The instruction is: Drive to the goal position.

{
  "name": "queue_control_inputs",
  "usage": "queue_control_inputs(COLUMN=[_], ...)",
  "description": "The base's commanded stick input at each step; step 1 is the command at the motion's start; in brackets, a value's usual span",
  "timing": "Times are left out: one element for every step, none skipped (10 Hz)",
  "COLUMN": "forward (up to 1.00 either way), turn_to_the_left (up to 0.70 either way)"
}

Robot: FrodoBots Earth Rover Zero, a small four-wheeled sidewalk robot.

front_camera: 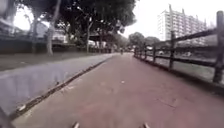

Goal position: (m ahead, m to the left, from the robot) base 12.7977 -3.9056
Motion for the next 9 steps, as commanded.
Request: queue_control_inputs(forward=[0.7, 0.7, 0.7, 0.7, 0.7, 0.7, 0.7, 0.7, 0.7], turn_to_the_left=[0.0, 0.0, 0.0, 0.0, 0.0, -0.17, -0.27, -0.23, -0.05])
